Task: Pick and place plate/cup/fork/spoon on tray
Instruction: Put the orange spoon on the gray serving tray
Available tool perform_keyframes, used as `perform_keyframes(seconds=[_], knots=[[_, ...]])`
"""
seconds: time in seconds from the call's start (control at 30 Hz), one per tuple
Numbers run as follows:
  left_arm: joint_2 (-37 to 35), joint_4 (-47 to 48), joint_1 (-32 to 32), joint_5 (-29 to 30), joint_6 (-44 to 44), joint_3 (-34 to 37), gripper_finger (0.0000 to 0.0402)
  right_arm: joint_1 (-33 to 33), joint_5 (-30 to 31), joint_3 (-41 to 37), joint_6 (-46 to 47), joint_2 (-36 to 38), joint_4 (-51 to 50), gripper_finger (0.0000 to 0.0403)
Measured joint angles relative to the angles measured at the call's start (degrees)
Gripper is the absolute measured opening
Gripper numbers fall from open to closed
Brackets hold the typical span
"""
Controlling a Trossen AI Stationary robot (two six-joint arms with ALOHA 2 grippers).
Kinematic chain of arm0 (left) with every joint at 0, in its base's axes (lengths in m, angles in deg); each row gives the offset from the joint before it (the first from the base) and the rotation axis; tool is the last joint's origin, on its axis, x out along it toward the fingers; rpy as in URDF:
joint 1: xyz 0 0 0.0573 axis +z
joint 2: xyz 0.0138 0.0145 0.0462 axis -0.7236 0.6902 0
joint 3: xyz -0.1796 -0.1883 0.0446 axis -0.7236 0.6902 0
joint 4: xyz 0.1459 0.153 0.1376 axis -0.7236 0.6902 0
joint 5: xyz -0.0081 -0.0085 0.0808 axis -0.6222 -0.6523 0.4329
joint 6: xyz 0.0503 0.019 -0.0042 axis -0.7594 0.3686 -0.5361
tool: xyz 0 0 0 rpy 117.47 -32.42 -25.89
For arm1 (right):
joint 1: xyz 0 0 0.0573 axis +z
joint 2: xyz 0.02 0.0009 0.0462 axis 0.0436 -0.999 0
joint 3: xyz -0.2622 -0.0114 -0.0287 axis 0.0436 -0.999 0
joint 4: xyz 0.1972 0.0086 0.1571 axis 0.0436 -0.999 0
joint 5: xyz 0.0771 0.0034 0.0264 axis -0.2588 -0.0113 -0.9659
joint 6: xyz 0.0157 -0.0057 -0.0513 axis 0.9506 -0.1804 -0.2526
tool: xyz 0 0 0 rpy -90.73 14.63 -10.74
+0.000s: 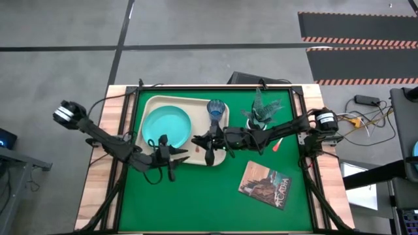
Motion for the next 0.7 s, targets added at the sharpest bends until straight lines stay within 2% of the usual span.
perform_keyframes(seconds=[0.17,0.33,0.7], knots=[[3.8,-10.06,3.19,-0.15,-0.13,2.39,0.0107,0.75,-0.44,-0.07,-2.03,-0.8,2.62,0.0008],[8.67,-17.32,7.01,-3.44,-0.3,2.28,0.0107,1.23,-0.44,-0.09,-3.92,-0.81,3.69,0.0008],[15.94,-25.04,10.43,-8.38,-0.37,1.45,0.0107,1.26,-0.44,-0.09,-3.94,-0.76,3.6,0.0008]])
